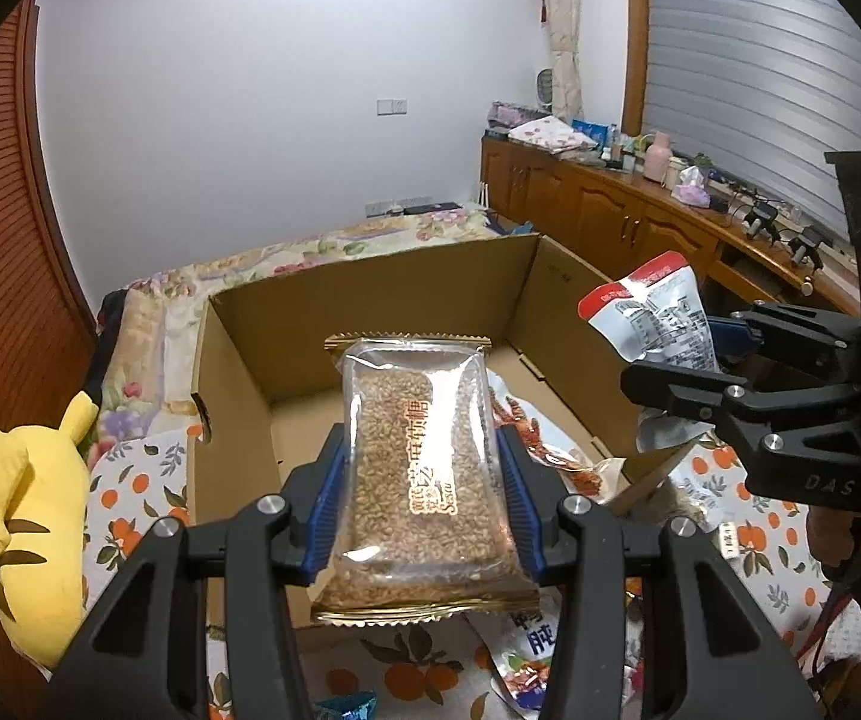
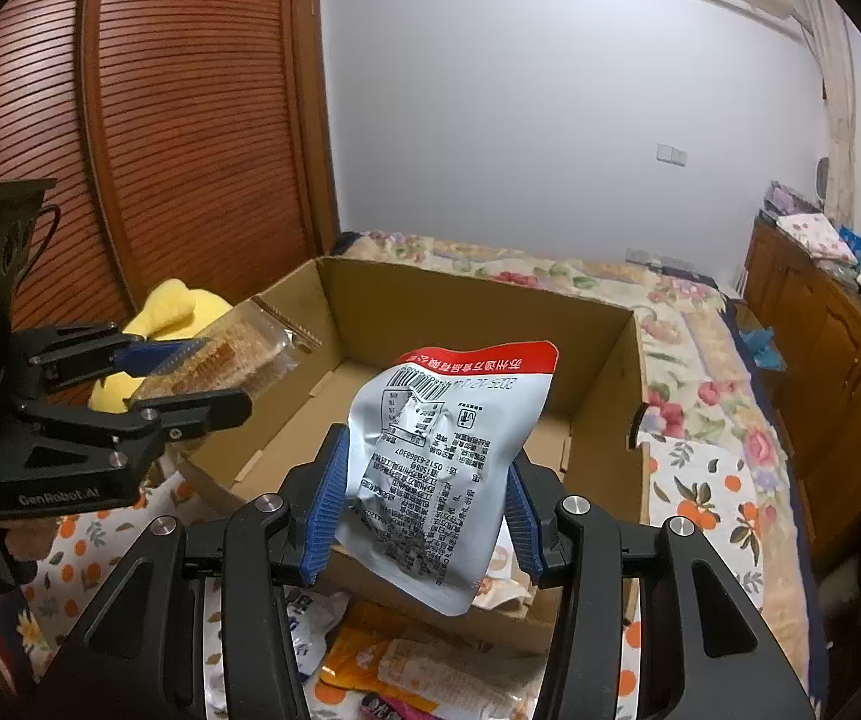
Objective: Organize snacks
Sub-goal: 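Lift both packets over the box and open both tools to release them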
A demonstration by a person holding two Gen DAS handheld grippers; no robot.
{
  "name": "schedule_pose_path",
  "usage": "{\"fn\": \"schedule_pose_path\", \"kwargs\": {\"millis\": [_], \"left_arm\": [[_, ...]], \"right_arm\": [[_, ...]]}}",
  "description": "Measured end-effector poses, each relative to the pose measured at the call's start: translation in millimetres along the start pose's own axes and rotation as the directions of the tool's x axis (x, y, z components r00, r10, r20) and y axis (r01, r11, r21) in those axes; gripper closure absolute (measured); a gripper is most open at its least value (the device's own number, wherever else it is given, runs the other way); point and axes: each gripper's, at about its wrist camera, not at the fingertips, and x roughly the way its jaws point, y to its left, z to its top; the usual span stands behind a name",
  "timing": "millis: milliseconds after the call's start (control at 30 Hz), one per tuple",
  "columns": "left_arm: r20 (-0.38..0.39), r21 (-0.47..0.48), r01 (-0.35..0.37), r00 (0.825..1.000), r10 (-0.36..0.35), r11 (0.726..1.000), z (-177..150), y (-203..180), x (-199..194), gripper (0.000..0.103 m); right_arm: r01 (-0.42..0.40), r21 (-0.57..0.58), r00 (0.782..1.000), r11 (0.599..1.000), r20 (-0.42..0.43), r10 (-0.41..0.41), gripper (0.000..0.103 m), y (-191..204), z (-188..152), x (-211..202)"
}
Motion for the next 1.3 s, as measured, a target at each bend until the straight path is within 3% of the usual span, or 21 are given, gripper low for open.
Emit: {"fn": "schedule_pose_path", "kwargs": {"millis": [433,533,1000,1300], "left_arm": [[-0.020,-0.025,-0.022,1.000,0.022,0.999,5.1,6.9,19.7,0.054],[-0.007,-0.034,-0.025,1.000,0.025,0.999,5.3,9.5,18.6,0.049],[0.051,-0.034,-0.003,0.999,0.004,0.999,0.8,12.0,-3.1,0.039],[0.089,-0.033,0.018,0.996,-0.015,0.999,-9.7,6.1,-24.3,0.034]], "right_arm": [[0.029,0.004,0.998,1.000,-0.064,-0.029,0.055,-4.4,10.6,35.3],[0.025,0.008,0.997,1.000,-0.071,-0.025,0.054,-2.6,11.5,41.1],[-0.001,0.053,0.994,0.999,-0.108,0.006,0.053,-6.7,4.9,59.6],[-0.012,0.051,0.995,0.999,-0.097,0.017,0.046,-7.0,1.9,55.4]]}}
